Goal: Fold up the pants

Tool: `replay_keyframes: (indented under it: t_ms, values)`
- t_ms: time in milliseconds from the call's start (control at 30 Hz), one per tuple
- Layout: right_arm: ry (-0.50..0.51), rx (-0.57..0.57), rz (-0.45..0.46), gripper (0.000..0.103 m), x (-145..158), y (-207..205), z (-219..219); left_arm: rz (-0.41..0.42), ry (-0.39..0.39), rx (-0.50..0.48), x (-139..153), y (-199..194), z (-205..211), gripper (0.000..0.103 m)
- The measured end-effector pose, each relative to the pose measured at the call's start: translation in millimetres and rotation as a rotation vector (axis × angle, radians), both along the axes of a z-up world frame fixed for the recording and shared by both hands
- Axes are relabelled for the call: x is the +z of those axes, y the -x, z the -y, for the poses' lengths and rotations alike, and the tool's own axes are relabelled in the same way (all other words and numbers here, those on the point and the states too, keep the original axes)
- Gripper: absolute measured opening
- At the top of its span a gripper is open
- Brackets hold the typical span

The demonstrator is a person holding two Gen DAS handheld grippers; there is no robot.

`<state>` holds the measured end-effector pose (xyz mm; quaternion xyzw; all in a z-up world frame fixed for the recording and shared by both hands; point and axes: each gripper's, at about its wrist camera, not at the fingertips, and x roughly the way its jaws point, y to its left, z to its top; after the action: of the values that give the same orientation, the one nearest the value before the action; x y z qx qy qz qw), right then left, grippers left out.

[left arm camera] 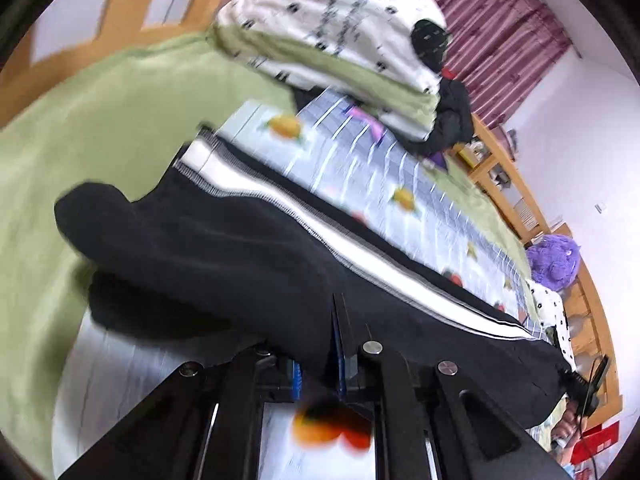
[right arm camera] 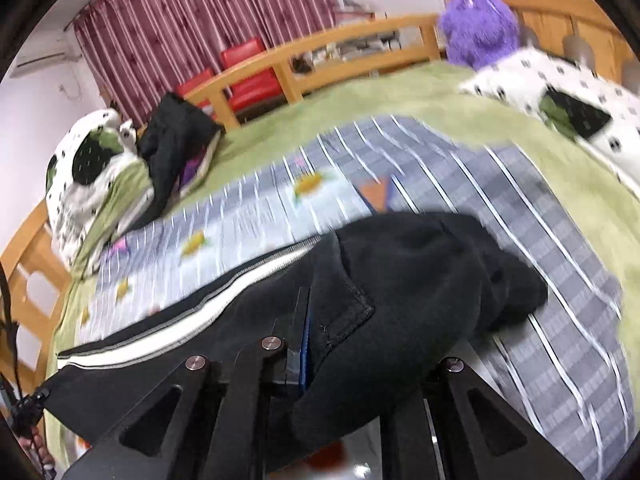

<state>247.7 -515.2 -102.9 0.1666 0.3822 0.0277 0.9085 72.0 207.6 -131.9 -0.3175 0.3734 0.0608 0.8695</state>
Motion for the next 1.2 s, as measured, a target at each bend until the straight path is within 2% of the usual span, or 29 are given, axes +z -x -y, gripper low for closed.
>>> replay_keyframes:
  t_ms: [100, 167, 200, 233, 300, 333, 367, 400, 467, 567, 600, 633, 667, 700, 733, 800, 833, 933, 1000, 1067, 1200]
  values:
    - [0.011, -0.003, -0.114, 0.012, -35.5, 20.5, 12.4, -0.102, -0.032, 0.015, -28.0, 17.9, 6.6, 0.015]
    - [0.006, -0.009, -0.2, 0.014, -66.9, 29.6, 19.4, -0.177, -0.041, 0.041, -41.5, 19.2, 8.2, 0.024]
    - [0.003, -0.009, -0.221, 0.019, -76.2, 33.9, 22.3, -0.202, -0.043, 0.054, -43.2, 21.1, 8.0, 0.032]
    - [-0.007, -0.011, -0.236, 0.024, -81.7, 40.6, 26.4, -0.218, -0.047, 0.064, -41.0, 22.5, 8.1, 0.034]
    - [-0.057, -0.019, -0.18, 0.031, -74.6, 59.1, 38.1, -0.216, -0.078, 0.073, -31.3, 31.3, 10.7, 0.045]
    - [-0.08, -0.045, -0.116, 0.045, -66.5, 70.0, 46.6, -0.207, -0.102, 0.073, -26.6, 35.2, 12.3, 0.051]
    - [-0.085, -0.092, -0.063, 0.055, -59.5, 77.8, 55.0, -0.198, -0.132, 0.076, -21.7, 39.1, 14.4, 0.062]
    - [-0.084, -0.13, -0.036, 0.067, -57.2, 80.0, 62.2, -0.191, -0.145, 0.079, -19.2, 42.4, 16.1, 0.064]
    - [-0.124, -0.183, -0.03, 0.068, -60.7, 71.9, 77.7, -0.186, -0.139, 0.072, -15.6, 44.4, 20.6, 0.064]
    - [-0.266, -0.259, -0.086, 0.068, -83.6, 42.1, 99.0, -0.178, -0.126, 0.078, -9.5, 44.1, 22.8, 0.064]
    - [-0.316, -0.279, -0.114, 0.064, -94.1, 30.6, 104.7, -0.179, -0.135, 0.084, -7.9, 42.3, 23.4, 0.064]
    - [-0.358, -0.316, -0.133, 0.048, -102.4, 20.2, 109.1, -0.181, -0.153, 0.092, -4.2, 40.9, 23.4, 0.064]
    - [-0.337, -0.341, -0.13, 0.042, -101.4, 14.6, 109.4, -0.177, -0.159, 0.097, -1.2, 39.5, 22.3, 0.064]
    - [-0.269, -0.33, -0.093, 0.037, -90.2, 11.3, 105.9, -0.163, -0.162, 0.103, 3.8, 38.8, 22.0, 0.064]
    - [-0.208, -0.265, -0.003, 0.036, -70.5, 13.9, 103.3, -0.15, -0.164, 0.105, 7.0, 39.2, 21.5, 0.064]
    - [-0.174, -0.216, 0.101, 0.037, -53.0, 23.0, 103.0, -0.104, -0.178, 0.103, 15.8, 43.0, 22.4, 0.064]
    - [-0.161, -0.225, 0.099, 0.04, -51.9, 23.0, 104.1, -0.088, -0.187, 0.099, 18.9, 44.0, 23.0, 0.064]
    - [-0.055, -0.231, -0.092, 0.046, -75.2, 6.1, 103.7, -0.072, -0.177, 0.07, 19.3, 38.5, 25.1, 0.064]
    - [0.007, -0.226, -0.166, 0.046, -86.7, 11.4, 104.9, -0.072, -0.18, 0.046, 18.7, 31.4, 25.3, 0.064]
    - [0.038, -0.243, -0.132, 0.047, -79.6, 27.0, 108.1, -0.065, -0.214, 0.037, 20.6, 23.3, 24.2, 0.064]
    - [0.134, -0.267, -0.073, 0.049, -42.8, 42.4, 91.0, -0.072, -0.287, 0.036, 26.3, -5.6, 10.1, 0.064]
